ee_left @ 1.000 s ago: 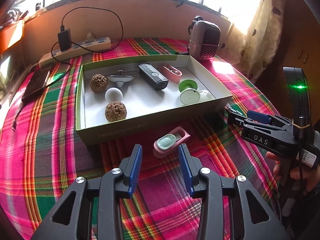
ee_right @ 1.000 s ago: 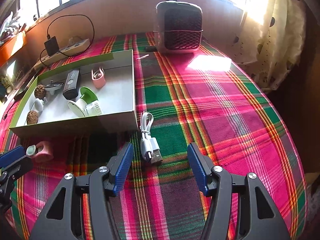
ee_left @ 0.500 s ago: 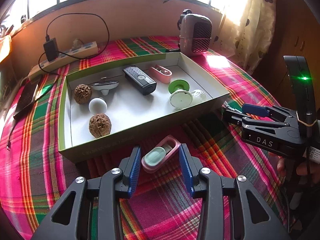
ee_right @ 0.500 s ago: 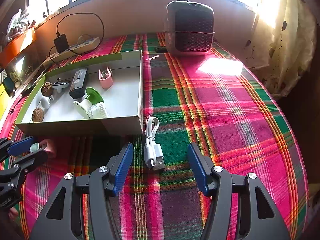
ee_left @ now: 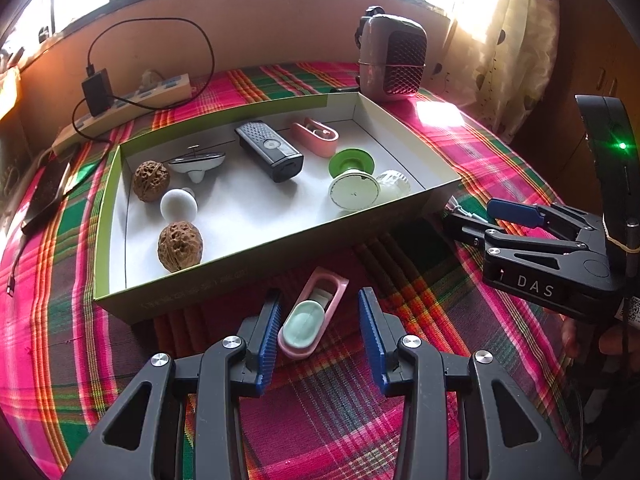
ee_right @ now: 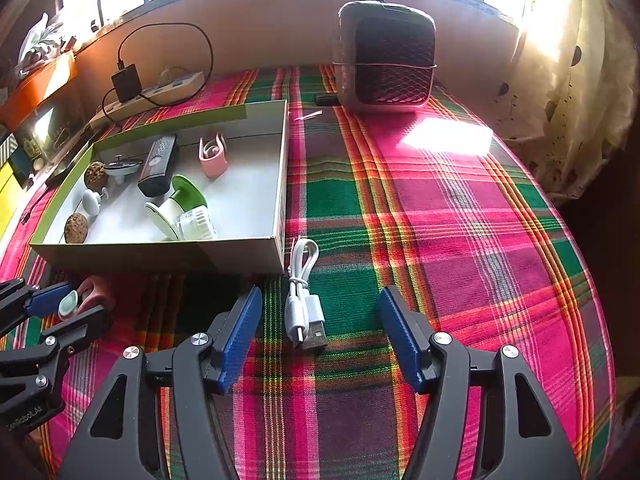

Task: Organize objects
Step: 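Grasp the pink case with teal insert with the left tool while the right tool grasps the white USB cable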

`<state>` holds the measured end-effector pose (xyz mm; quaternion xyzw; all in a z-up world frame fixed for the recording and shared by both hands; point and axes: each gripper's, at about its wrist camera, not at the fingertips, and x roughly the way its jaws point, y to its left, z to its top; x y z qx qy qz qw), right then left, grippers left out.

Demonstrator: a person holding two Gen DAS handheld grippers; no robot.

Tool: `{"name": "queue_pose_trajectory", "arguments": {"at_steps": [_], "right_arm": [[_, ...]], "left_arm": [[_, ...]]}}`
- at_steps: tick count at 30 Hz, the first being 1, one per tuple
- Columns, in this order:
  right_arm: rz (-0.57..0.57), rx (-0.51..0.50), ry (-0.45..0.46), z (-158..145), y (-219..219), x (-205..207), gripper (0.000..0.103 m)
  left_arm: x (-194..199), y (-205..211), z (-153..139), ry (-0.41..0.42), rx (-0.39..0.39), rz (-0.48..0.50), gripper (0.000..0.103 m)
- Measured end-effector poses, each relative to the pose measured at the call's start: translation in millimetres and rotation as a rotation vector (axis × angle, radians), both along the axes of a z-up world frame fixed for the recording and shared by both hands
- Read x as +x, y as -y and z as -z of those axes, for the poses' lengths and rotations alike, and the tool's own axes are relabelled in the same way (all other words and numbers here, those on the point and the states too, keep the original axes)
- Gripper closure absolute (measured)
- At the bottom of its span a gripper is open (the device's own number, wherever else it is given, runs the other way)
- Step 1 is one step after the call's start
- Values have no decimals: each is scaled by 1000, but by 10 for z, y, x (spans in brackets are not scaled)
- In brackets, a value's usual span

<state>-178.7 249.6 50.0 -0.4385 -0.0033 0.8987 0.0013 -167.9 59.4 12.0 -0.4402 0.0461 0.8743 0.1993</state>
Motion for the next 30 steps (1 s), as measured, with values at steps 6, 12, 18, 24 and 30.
{"name": "queue_pose_trajectory", "arguments": {"at_steps": [6,12,18,24,30], "right_arm": [[1,-3,0,-2,-5,0,41],[-1,-1,1,-4,-6,-8,41],[-1,0,1,-6,-7,-6,41],[-2,1,-3,-11,-6,4,47],[-14,6,-7,-21,15,9,58]], "left_arm": [[-15,-6,8,0,5,-21,67],[-5,4,16,-7,9,-33,68],[0,5,16,-20,-14,-43,75],[5,6,16,-31,-32,-50,81],[-2,31,17,-32,-31,-63,87]]}}
